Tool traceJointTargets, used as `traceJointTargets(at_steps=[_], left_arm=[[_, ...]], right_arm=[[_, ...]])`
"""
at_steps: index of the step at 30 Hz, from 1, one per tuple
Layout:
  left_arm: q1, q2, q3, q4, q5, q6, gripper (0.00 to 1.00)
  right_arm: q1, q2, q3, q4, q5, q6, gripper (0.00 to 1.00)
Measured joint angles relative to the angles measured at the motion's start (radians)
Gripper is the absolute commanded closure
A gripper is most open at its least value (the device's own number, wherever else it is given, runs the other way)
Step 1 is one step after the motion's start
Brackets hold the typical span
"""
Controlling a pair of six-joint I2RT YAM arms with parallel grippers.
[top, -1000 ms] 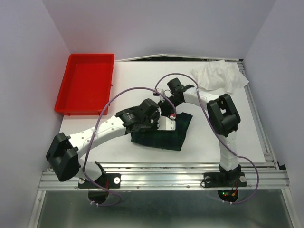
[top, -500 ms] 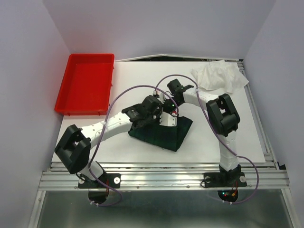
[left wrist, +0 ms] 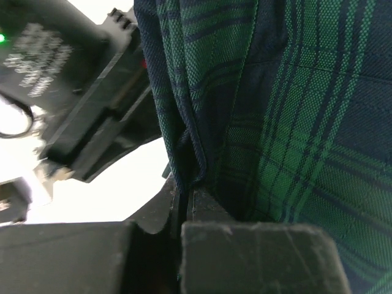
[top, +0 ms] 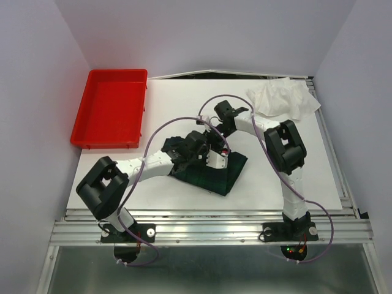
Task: Fold and stack the skirts
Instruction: Fold the skirt
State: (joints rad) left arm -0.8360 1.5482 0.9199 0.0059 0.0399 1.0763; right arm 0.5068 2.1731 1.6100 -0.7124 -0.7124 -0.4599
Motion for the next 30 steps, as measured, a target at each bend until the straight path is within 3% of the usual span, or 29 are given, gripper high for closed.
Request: traceJointTargets(at_steps=[6,8,10,13,20,24,29,30], left_arm=[[-0.004,0.052,-0.056,0.129,-0.029,0.006,1.0],[-0.01,0.07,-0.063,0.156,-0.037,0.008,0.96],[-0.016,0.084,-0.068,0.18,-0.053,0.008,0.87],[-0.022,0.103,-0.074,0.207,-0.07,0.011,0.68],[-0.023,0.104,-0.075,0.224,-0.087,-0.004,0.62],[-0.027,0.104,-0.075,0.22,-0.095,-0.009,0.47],[-0.027,0.104,-0.074,0.217,-0.094,-0.018,0.43],[-0.027,0.104,-0.074,0.217,-0.095,-0.023,0.2]], right_arm=[[0.001,0.026,0.048,-0.027,0.005,-0.007,0.74],[0.001,0.035,0.055,-0.034,0.004,-0.008,0.74],[0.001,0.037,0.062,-0.04,0.009,-0.009,0.71],[0.001,0.044,0.083,-0.05,0.023,-0.007,0.63],[-0.018,0.104,0.275,-0.065,0.081,0.064,0.38],[-0.061,0.145,0.438,-0.058,0.103,0.125,0.32],[-0.149,0.153,0.587,-0.027,0.14,0.203,0.27],[-0.171,0.146,0.591,-0.017,0.148,0.219,0.24]])
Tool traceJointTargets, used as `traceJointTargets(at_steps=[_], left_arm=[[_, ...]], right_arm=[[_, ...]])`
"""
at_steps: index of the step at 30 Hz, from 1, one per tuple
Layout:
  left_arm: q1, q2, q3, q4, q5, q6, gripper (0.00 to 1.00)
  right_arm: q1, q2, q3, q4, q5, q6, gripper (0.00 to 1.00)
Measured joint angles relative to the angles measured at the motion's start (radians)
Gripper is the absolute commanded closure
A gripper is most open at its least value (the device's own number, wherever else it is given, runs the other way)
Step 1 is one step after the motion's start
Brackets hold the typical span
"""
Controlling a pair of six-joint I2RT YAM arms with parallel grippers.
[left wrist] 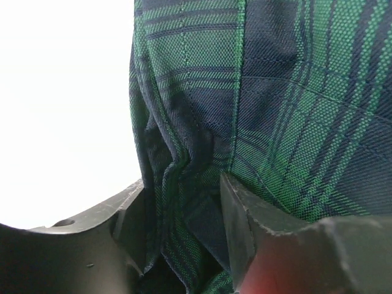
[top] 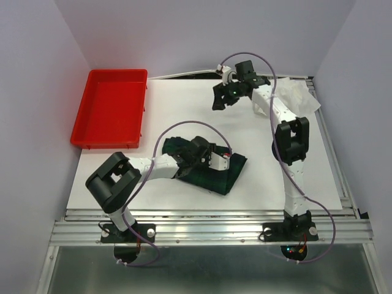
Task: Fold and stack the skirts
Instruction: Fold the skirt
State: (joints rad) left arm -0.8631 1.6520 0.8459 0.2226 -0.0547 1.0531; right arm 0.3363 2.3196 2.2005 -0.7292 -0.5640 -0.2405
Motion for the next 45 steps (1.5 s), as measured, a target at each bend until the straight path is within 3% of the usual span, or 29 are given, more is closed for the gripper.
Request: traceJointTargets(at_steps=[3,4,5,12,19,21,22,24,28,33,39,45], left_arm=[[0.001,0.0,0.015,-0.013,-0.011,-0.018,0.18],[0.004,0.0,0.029,-0.026,-0.014,-0.03,0.05],[0.009,0.0,0.052,-0.048,-0.017,-0.038,0.02],[0.054,-0.056,0.229,-0.173,-0.023,-0.104,0.02],[0.09,-0.195,0.413,-0.325,-0.008,-0.19,0.02],[0.113,-0.228,0.433,-0.373,0.033,-0.238,0.18],[0.137,-0.244,0.441,-0.403,0.074,-0.279,0.51],[0.189,-0.277,0.445,-0.456,0.182,-0.373,0.73],[0.263,-0.321,0.403,-0.48,0.387,-0.575,0.98],[0.315,-0.293,0.233,-0.426,0.716,-0.873,1.0],[0.444,-0.061,0.193,-0.272,0.904,-1.101,1.0],[0.529,0.202,0.197,-0.072,0.976,-1.279,1.0]], right_arm=[[-0.054,-0.02,-0.01,0.003,0.014,0.033,0.24],[-0.07,-0.031,-0.021,0.004,0.017,0.042,0.23],[-0.097,-0.053,-0.047,0.005,0.019,0.058,0.23],[-0.232,-0.302,-0.289,0.015,-0.006,0.119,0.23],[-0.229,-0.562,-0.45,0.045,-0.112,0.193,0.27],[-0.224,-0.62,-0.508,0.069,-0.175,0.234,0.29],[-0.22,-0.649,-0.551,0.09,-0.217,0.271,0.33],[-0.211,-0.708,-0.669,0.154,-0.299,0.354,0.36],[-0.154,-0.793,-0.94,0.299,-0.428,0.509,0.37],[0.017,-0.801,-1.123,0.402,-0.495,0.615,0.37],[0.07,-0.723,-1.17,0.493,-0.517,0.628,0.4],[0.062,-0.451,-1.128,0.426,-0.447,0.492,0.47]])
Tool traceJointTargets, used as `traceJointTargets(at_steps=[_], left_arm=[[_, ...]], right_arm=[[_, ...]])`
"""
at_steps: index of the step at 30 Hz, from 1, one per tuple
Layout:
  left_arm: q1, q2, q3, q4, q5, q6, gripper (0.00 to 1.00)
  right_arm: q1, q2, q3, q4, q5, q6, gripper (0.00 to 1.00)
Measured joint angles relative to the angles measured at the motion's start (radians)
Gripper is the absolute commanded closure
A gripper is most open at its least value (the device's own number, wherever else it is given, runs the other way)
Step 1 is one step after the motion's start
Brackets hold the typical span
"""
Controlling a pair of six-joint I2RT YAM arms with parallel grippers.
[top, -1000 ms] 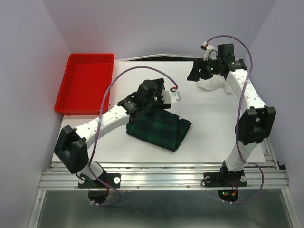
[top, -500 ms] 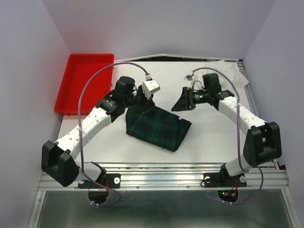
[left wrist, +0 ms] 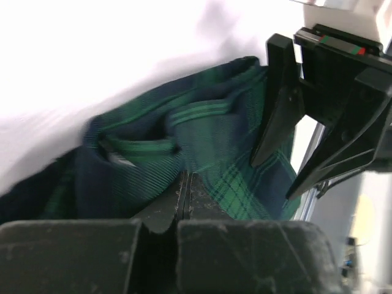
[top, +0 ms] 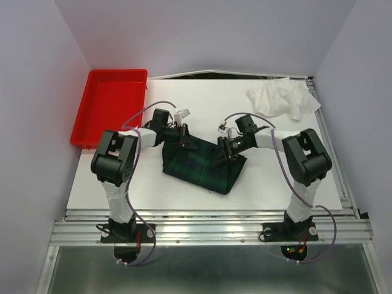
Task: Fold and stack the skirts
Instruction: Fold the skirt
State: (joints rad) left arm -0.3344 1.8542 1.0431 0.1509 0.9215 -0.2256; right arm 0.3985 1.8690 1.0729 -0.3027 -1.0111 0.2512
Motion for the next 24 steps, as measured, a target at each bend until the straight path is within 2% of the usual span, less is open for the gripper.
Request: traceJointTargets(at_steps=[4,10,11,12,14,16,17,21,24], left_arm=[[0.03,0.151,0.007,0.094,0.039,-0.094,1.0],[0.043,0.174,0.041,0.175,0.031,-0.156,1.0],[0.044,0.174,0.049,0.174,0.026,-0.157,0.98],[0.045,0.174,0.066,0.169,0.018,-0.145,0.88],[0.047,0.165,0.095,0.151,0.007,-0.121,0.79],[0.048,0.129,0.113,0.102,-0.016,-0.067,0.69],[0.048,0.107,0.115,0.087,-0.02,-0.055,0.68],[0.048,-0.078,0.117,-0.01,-0.035,0.024,0.68],[0.041,-0.21,0.103,-0.001,-0.018,0.017,0.68]], right_arm=[[-0.034,0.151,0.143,-0.124,0.021,-0.095,0.49],[-0.103,0.28,0.418,-0.277,0.117,-0.259,0.49],[-0.109,0.296,0.459,-0.296,0.131,-0.277,0.48],[-0.113,0.311,0.496,-0.313,0.147,-0.298,0.48],[-0.118,0.328,0.572,-0.348,0.179,-0.325,0.45],[-0.121,0.324,0.607,-0.37,0.193,-0.334,0.43],[-0.123,0.315,0.617,-0.377,0.193,-0.332,0.43],[-0.124,0.222,0.584,-0.391,0.19,-0.307,0.41],[-0.124,0.067,0.505,-0.395,0.169,-0.281,0.39]])
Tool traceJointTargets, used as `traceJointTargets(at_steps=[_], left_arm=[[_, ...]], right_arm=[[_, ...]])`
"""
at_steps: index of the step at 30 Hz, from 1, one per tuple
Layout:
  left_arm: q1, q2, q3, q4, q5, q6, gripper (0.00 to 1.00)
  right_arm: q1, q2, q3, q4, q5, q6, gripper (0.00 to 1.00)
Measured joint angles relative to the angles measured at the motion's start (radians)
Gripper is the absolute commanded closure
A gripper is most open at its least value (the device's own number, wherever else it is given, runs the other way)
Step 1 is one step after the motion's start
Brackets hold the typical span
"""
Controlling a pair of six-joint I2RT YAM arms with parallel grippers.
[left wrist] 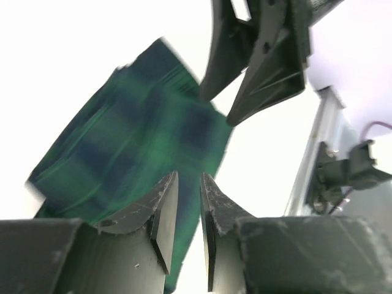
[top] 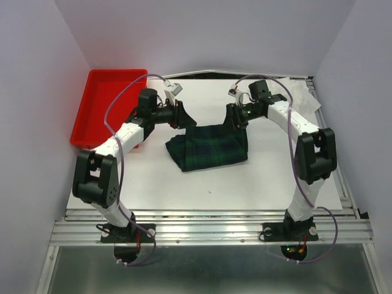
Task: Fold and stack the skirts
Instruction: Fold the skirt, then neatly place the folded skirt to the corner
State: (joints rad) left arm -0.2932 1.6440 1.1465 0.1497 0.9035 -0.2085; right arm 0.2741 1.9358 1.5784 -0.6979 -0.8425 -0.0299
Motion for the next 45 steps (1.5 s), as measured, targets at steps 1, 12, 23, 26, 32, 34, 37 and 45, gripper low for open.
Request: traceJointTargets(at_steps=[1,12,23,26,32,34,37,45], left_arm=[[-0.007,-0.03,-0.013,0.019,0.008,-0.009,0.69],[-0.09,0.176,-0.185,0.195,0.029,-0.197,0.75],[-0.073,0.265,-0.107,0.072,-0.022,-0.123,0.46],[-0.09,0.156,-0.091,-0.013,-0.095,-0.031,0.25],[-0.27,-0.185,-0.064,-0.105,-0.429,0.322,0.02],[-0.348,-0.267,-0.064,-0.102,-0.512,0.418,0.02],[-0.395,-0.338,-0.064,-0.093,-0.578,0.513,0.02],[-0.556,-0.214,-0.073,-0.072,-0.735,0.732,0.08]], right_arm=[[0.0,-0.04,-0.017,0.005,-0.011,0.012,0.39],[0.0,0.032,-0.19,0.101,-0.07,0.072,0.42],[0.0,0.075,-0.211,0.123,-0.049,0.112,0.3],[-0.001,-0.031,-0.212,0.123,-0.022,0.147,0.2],[-0.045,-0.388,-0.281,0.136,0.1,0.196,0.0],[-0.058,-0.462,-0.304,0.143,0.184,0.196,0.0],[-0.073,-0.576,-0.349,0.169,0.401,0.201,0.0],[-0.077,-0.631,-0.455,0.19,0.652,0.211,0.0]])
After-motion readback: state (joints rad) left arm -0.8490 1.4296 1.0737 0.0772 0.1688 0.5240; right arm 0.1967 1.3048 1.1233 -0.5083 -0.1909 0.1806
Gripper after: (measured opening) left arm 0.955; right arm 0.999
